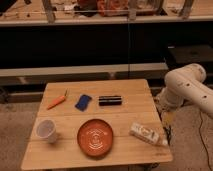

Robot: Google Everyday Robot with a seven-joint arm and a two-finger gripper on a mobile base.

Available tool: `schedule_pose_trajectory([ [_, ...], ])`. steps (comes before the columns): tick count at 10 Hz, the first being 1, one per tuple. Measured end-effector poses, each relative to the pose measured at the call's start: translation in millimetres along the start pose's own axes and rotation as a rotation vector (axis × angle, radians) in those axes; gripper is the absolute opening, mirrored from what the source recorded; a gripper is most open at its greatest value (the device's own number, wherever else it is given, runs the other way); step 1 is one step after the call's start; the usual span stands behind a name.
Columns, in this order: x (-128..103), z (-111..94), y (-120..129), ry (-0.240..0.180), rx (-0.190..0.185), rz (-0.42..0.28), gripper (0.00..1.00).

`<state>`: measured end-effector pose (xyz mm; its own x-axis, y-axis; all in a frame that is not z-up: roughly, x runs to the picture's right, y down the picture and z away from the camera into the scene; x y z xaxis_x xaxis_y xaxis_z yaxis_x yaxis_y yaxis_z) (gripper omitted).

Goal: Pick up the ceramic bowl

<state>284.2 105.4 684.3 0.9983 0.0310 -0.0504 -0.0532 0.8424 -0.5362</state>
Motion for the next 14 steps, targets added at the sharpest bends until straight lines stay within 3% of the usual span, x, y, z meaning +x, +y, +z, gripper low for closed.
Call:
schedule_pose_trajectory([
  [5,-40,-8,2,0.018,0.045,-0.104,0.80],
  [7,-41,-11,3,0.024,0.056,-0.127,0.80],
  [11,-79,-14,9,0.022,0.082,-0.251,0.80],
  [14,-88,-15,13,0.021,0.103,-0.324,0.80],
])
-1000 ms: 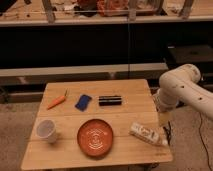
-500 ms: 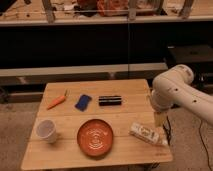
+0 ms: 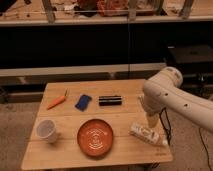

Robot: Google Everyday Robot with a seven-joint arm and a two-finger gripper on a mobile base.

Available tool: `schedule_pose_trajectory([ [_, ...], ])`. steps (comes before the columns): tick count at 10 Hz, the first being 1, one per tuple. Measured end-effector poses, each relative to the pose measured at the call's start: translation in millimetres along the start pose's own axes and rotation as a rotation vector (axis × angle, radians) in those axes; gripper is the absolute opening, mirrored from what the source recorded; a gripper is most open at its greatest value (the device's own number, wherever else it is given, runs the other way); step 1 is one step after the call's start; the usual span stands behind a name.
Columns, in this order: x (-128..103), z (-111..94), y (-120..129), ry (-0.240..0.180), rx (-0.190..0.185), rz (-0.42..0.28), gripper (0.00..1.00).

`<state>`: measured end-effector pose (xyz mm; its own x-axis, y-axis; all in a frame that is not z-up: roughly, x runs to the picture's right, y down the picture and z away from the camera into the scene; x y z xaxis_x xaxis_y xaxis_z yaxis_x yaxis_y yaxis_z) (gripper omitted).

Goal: Pick up the ceramic bowl

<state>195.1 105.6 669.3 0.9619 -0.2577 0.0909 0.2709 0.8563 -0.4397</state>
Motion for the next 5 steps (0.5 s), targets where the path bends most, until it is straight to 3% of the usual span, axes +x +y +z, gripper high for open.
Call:
schedule_pose_trajectory([
  [5,-45,1,-8,-0.016,0.034,-0.180,0.80],
])
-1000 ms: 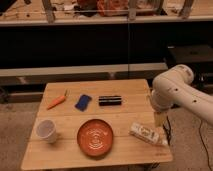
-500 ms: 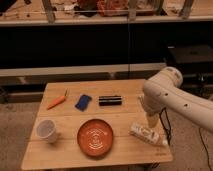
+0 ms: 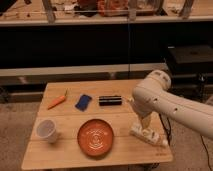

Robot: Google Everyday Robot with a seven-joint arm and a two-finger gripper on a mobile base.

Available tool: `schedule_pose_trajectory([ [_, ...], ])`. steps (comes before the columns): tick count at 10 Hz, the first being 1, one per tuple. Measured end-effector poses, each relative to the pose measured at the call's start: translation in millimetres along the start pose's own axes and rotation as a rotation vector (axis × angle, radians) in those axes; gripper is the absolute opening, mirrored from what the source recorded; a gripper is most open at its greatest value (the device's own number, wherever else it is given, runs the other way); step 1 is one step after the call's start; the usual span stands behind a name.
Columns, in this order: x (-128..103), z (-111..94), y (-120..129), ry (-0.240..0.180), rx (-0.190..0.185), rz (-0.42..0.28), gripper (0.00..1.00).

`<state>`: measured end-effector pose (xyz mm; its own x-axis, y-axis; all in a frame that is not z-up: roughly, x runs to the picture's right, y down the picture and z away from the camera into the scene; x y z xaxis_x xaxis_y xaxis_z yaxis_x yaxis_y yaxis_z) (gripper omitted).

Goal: Pick up the ceramic bowl

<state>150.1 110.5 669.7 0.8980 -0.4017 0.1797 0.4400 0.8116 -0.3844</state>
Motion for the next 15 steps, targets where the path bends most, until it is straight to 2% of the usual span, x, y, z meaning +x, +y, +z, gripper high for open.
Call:
schedule_pose_trajectory([
  [2,-5,0,0,-0.008,0.011,-0.061,0.80],
  [5,-37,5,-12,-0.034,0.034,-0.223,0.80],
  [9,-48,13,-12,-0.062,0.052,-0.369,0.80],
  [10,-57,19,-12,-0.077,0.060,-0.439,0.80],
  [12,-65,23,-15,-0.089,0.074,-0.535,0.80],
  [15,-68,36,-8,-0.108,0.081,-0.636,0.80],
])
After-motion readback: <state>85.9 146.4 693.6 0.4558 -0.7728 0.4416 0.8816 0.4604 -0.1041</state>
